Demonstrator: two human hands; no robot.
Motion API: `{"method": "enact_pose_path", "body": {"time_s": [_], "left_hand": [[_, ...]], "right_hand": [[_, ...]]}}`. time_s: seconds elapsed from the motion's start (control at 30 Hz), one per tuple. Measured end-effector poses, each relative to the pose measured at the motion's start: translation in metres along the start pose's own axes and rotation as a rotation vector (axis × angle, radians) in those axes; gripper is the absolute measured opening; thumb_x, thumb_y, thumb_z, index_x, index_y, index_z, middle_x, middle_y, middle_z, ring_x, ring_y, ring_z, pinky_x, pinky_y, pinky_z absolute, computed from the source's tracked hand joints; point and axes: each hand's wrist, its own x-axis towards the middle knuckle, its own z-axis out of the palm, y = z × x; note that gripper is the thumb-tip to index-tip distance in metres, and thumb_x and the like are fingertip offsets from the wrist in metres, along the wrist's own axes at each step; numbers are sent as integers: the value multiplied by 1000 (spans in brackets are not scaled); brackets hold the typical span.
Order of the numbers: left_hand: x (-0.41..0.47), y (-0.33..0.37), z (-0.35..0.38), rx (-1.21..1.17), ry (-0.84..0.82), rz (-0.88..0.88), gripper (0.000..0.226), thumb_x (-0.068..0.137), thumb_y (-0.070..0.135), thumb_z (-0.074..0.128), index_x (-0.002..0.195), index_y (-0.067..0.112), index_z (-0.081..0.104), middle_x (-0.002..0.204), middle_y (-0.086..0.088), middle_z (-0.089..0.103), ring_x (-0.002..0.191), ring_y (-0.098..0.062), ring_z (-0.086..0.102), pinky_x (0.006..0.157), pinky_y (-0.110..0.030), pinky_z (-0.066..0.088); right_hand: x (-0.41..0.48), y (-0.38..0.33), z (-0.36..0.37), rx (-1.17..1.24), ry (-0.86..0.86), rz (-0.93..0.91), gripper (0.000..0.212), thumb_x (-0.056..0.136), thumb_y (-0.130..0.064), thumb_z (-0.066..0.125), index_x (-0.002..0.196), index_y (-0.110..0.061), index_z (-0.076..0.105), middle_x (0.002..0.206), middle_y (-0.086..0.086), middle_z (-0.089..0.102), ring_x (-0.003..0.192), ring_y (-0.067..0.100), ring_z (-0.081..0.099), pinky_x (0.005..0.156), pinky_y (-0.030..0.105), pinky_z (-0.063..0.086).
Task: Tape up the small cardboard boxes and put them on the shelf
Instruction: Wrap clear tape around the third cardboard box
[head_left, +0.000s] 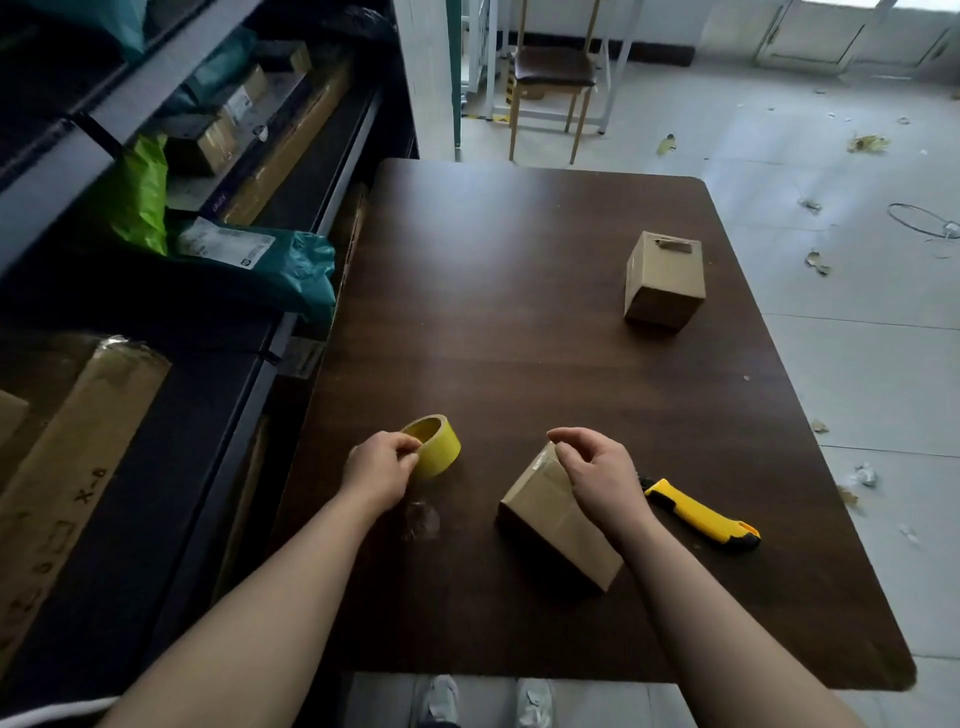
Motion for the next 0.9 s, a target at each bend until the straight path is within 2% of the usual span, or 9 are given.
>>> {"method": "enact_pose_path", "body": {"time_s": [0.1,0.23,0.3,0.4,0.47,0.53,0.6,0.77,0.9], "left_hand": [[-13,24,-25,-382,-135,0,27,90,8,64,117,6,66,109,-7,68,96,-14,60,80,-21,44],[-34,52,-57,-382,-330,158,19,90,13,65,108,22,66,100,5,67,95,-9,62,84,-22,49],[-46,68,-70,-391,-396,232,20,91,13,64,109,22,65,93,10,66,80,4,62,74,-13,49],[-61,82,-83,-492,-413,293,20,92,6,61,109,13,66,79,10,63,58,12,57,58,-6,43],[-70,84,-88,-564,-386,293,20,92,7,61,108,16,67,87,6,67,72,7,62,64,-10,47],[-77,79,-85,-732,-300,226,21,90,9,64,106,23,67,106,-3,68,91,-9,64,76,-24,52],[-85,74,-79,-854,-239,135,21,86,14,70,106,20,65,110,-10,66,91,-19,64,77,-34,54],[-110,81,-66,-927,-308,79,27,82,21,74,98,4,62,81,-7,64,70,-15,61,63,-28,53],[-116,84,-64,-910,-312,80,16,84,15,72,93,4,65,75,-6,66,69,-15,61,64,-27,54]], "right_hand": [[-11,-12,2,53,-19,-61,29,97,-14,53,122,-25,62,119,-9,62,113,6,56,93,24,45],[-24,-28,0,-53,-182,-264,64,91,-3,56,141,-40,41,144,-15,38,133,0,33,111,25,29],[-32,-37,-1,-148,-238,-323,73,89,-2,57,143,-46,35,148,-19,27,134,-3,24,112,23,24],[-40,-43,-2,-68,-192,-343,64,85,-5,63,131,-47,48,140,-13,43,128,7,43,108,31,39],[-47,-44,-5,51,-175,-296,58,82,-5,66,122,-46,54,126,-8,55,116,14,55,99,38,49],[-54,-44,-12,161,-149,-239,54,83,-2,68,116,-43,56,119,-7,59,111,14,58,92,34,53],[-61,-43,-19,305,-128,-196,53,84,3,67,111,-41,57,117,-6,59,108,13,60,86,28,54],[-74,-36,-23,456,-113,-128,53,78,4,73,114,-33,60,121,0,60,108,14,61,85,28,55],[-81,-33,-24,469,-131,-105,57,73,-3,79,118,-32,59,122,-1,58,110,16,61,92,35,54]]}}
